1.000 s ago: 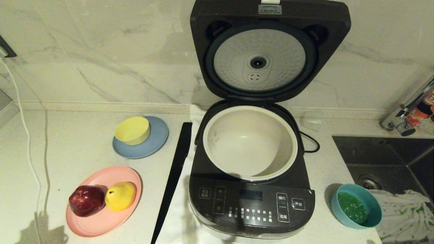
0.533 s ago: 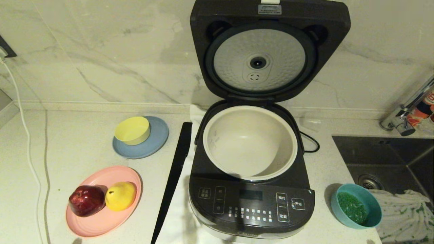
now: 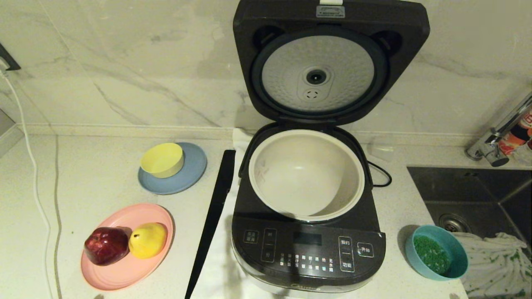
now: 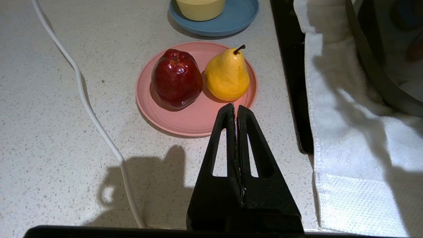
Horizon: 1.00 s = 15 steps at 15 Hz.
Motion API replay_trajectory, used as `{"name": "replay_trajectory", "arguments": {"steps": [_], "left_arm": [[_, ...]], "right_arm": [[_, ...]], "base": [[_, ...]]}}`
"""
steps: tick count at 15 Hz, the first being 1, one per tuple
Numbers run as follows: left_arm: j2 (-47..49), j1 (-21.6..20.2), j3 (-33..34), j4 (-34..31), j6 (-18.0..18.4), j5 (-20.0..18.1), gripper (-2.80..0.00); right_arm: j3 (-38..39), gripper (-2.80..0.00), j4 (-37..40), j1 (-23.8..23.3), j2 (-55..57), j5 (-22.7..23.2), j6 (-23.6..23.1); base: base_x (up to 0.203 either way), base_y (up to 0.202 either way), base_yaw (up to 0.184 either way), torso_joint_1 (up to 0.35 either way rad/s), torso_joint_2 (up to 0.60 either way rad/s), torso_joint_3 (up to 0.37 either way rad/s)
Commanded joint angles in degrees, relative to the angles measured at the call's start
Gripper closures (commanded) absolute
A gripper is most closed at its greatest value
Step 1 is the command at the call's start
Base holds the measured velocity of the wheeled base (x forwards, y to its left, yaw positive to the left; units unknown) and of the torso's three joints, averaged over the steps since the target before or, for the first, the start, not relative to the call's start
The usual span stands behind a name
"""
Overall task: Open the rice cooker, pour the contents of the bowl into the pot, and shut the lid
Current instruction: Turn on the tap
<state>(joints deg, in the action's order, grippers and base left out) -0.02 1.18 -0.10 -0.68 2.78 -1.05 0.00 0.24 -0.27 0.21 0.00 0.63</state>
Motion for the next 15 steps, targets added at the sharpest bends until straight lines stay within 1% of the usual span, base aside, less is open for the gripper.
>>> {"name": "replay_trajectory", "arguments": {"steps": [1,2,4,15], "left_arm": [[-0.1,0.0,0.0,0.1,0.0,0.0,0.0],[-0.1,0.0,0.0,0.0,0.0,0.0,0.0],[-0.1,0.0,0.0,0.1,0.0,0.0,0.0],[-0.1,0.0,0.0,0.1,-0.1,0.0,0.0]], "right_arm": [[0.1,0.0,0.2,0.0,-0.1,0.2,-1.3],[0.0,0.0,0.1,0.0,-0.1,0.1,-1.7],[0.0,0.0,0.1,0.0,-0.1,0.0,-0.1],[0.0,0.0,0.1,0.0,-0.1,-0.2,-0.5]], "base": [[0.0,0.0,0.0,0.0,0.0,0.0],[0.0,0.0,0.0,0.0,0.0,0.0],[0.0,0.0,0.0,0.0,0.0,0.0],[0.0,0.0,0.0,0.0,0.0,0.0]]}}
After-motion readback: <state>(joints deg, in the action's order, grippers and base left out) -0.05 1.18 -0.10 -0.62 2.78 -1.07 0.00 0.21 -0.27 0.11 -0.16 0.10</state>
